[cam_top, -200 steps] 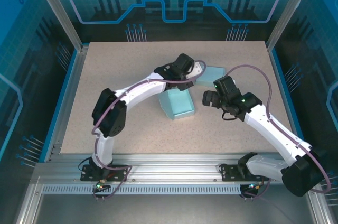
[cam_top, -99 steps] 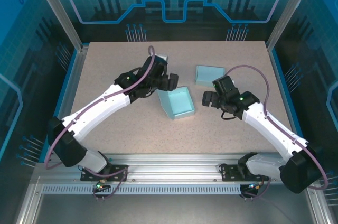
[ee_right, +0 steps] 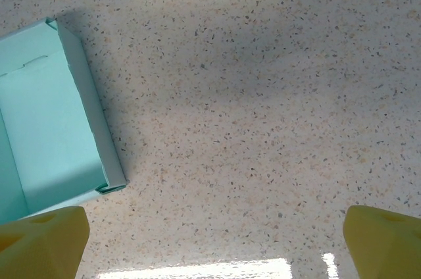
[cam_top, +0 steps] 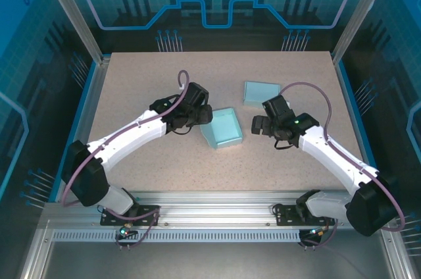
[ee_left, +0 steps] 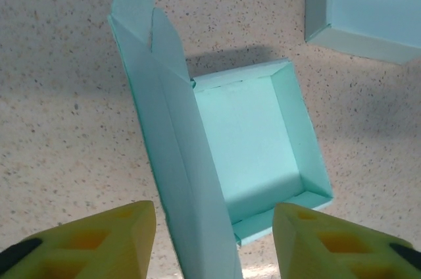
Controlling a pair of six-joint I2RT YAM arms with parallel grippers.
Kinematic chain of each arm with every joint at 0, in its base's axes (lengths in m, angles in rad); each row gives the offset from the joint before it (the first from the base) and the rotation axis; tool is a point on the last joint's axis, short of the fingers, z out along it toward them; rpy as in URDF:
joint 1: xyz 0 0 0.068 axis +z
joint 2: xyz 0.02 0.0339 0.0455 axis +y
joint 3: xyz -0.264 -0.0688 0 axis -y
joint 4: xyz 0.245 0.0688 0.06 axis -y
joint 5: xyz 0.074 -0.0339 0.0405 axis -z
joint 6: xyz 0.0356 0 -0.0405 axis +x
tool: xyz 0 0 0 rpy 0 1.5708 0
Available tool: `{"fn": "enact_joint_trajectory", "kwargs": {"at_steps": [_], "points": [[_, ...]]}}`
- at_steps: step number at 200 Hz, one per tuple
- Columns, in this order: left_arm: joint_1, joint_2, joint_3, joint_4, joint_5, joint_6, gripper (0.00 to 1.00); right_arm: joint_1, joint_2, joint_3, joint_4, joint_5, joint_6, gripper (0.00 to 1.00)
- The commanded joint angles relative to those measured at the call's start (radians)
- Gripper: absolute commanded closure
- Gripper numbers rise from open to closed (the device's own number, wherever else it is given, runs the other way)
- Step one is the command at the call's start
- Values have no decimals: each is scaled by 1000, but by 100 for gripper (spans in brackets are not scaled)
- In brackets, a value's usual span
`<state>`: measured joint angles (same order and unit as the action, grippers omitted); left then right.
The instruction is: Fold the paper box
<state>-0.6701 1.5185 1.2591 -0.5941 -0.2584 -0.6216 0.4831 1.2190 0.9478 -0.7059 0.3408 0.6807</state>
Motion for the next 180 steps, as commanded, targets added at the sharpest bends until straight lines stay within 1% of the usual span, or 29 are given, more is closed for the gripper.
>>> {"fn": "enact_joint_trajectory", "kwargs": {"at_steps": [1,30,51,68,86,101,111,121,135,153,168,180], "points": [[7,40,15,-1,2,39,58,-11,-14,-11,-7,27,13,0],[6,60,36,-28,-37,86,76,-11,-34,-18,-7,33,12,0],[7,67,56,-53,-67,127,82,-10,-46,-25,-4,35,12,0],[8,69,75,-68,-95,185,87,-11,-56,-32,6,32,5,0],[12,75,98,-78,-119,291,94,-11,-76,-54,40,18,-13,0],[17,77,106,-47,-115,460,97,-11,-100,-63,76,10,-22,0],[22,80,107,-11,-113,578,100,-11,-119,-105,105,3,-32,0],[37,83,113,17,-69,699,100,-11,-138,-124,134,0,-41,0],[60,86,112,54,37,874,100,-11,-166,-148,182,-17,-75,0],[94,86,109,79,217,1075,100,-11,-211,-196,272,-48,-140,0],[120,85,104,105,352,1206,100,-12,-239,-204,275,-49,-159,0],[141,90,112,117,449,1291,100,-17,-249,-182,231,-50,-159,0]]}}
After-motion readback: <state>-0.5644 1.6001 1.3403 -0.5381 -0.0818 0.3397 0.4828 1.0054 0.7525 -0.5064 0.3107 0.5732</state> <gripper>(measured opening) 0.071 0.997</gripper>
